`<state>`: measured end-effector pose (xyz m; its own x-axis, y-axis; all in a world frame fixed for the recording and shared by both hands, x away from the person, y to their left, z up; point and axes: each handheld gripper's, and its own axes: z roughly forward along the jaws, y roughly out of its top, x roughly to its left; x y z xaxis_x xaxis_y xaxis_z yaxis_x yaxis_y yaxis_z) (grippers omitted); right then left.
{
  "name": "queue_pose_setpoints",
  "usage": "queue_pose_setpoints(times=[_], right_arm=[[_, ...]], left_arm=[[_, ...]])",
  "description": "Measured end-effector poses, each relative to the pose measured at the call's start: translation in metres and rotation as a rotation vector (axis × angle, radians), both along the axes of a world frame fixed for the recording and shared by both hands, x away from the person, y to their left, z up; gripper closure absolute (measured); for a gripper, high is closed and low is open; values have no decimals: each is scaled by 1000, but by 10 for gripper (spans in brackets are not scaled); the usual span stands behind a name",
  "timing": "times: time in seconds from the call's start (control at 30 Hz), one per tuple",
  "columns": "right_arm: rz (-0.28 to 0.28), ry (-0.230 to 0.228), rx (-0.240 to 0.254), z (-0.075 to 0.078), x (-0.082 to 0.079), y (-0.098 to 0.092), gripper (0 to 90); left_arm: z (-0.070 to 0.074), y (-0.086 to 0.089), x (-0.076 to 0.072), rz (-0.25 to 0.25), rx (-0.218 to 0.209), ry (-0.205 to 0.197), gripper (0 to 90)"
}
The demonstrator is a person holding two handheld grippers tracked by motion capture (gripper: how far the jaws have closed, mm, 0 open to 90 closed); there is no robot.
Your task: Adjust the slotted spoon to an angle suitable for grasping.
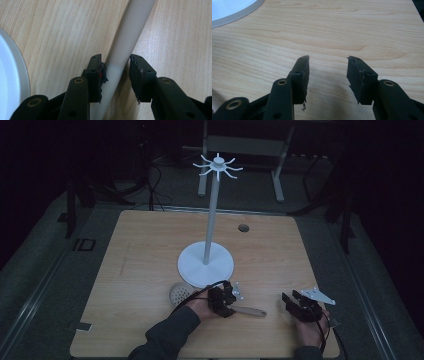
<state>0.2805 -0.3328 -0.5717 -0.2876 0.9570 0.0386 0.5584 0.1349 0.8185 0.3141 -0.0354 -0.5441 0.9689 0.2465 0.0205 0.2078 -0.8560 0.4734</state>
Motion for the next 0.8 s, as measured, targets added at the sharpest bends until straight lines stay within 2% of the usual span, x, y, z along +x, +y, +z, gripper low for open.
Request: queue_pose_setpoints(times=[0.13, 0.3, 0.47, 0.6, 0.73, 0.8], right_arm=[[-1, -1, 2, 0, 0, 0, 521], [-2, -2, 5, 0, -1, -1, 520], [-3, -2, 5, 0, -1, -1, 519], [-1, -3, 2, 0, -1, -1, 519], [-2, -4, 1, 0, -1, -1, 518], [-3, -2, 1, 0, -1, -1, 518]], left_arm=[[1, 0, -1, -2, 8, -20, 648], [3, 5, 3, 39, 31, -45, 687], [7, 19, 9, 99, 58, -66, 744], [12, 38, 12, 167, 32, -55, 752], [17, 59, 14, 268, 33, -62, 753], [19, 71, 17, 318, 28, -48, 753]])
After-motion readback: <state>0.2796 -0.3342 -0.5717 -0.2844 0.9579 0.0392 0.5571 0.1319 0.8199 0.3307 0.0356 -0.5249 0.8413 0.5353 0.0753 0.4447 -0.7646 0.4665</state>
